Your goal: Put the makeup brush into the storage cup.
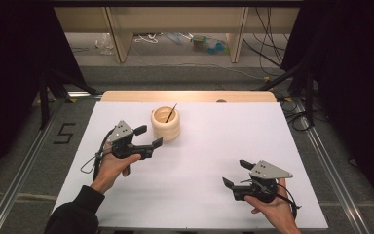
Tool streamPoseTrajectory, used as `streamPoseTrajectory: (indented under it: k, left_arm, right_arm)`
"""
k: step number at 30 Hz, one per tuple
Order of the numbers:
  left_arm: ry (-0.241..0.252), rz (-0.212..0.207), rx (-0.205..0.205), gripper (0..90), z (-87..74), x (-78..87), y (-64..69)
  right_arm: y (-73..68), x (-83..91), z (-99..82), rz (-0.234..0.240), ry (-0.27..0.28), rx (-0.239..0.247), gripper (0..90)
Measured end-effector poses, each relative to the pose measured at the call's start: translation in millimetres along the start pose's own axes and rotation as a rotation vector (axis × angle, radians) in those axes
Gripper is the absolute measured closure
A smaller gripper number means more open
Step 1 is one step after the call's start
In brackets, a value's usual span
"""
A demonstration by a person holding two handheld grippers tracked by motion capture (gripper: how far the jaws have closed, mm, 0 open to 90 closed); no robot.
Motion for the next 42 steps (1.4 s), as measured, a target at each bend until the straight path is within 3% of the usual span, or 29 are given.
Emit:
streamPoseTrajectory:
  k: [7, 14, 16, 18, 36, 42]
  left_arm:
    - [-0.008, -0.001, 0.005, 18.2, -4.5, 9.1, -2.1]
    - [-0.013, -0.030, -0.035, 17.3, -8.9, 18.1, 1.0]
    - [-0.010, -0.028, -0.016, 17.4, -10.2, 20.9, 2.0]
    - [-0.012, -0.031, -0.030, 17.4, -11.6, 24.1, 0.9]
    - [0.000, -0.040, -0.034, 17.2, -18.6, 48.3, 5.5]
    - [-0.002, -0.042, -0.039, 17.2, -20.8, 52.8, 8.9]
  right_arm:
    - [0.7, -0.1, 0.9, -0.005, 0.009, 0.006, 17.9]
    - [0.8, 0.2, 0.9, -0.006, 0.007, -0.002, 17.9]
    - [0.7, 0.2, 0.6, -0.006, 0.004, -0.003, 17.9]
    - [0.6, 0.1, 0.9, -0.006, 0.006, -0.001, 17.9]
    - [1.0, 1.0, 1.2, -0.007, 0.001, -0.009, 17.8]
    - [2.1, -0.3, 2.1, -0.011, 0.023, 0.000, 17.8]
Point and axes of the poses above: each handheld gripper's, and its own axes: x roughly backward along the jaws, z roughly out of its top, y roughly to its right, the point moved 6 cm from there along -x, roughly forward along the jaws, and after that the axes turned 15 degrees about y, right-handed, at the moved point
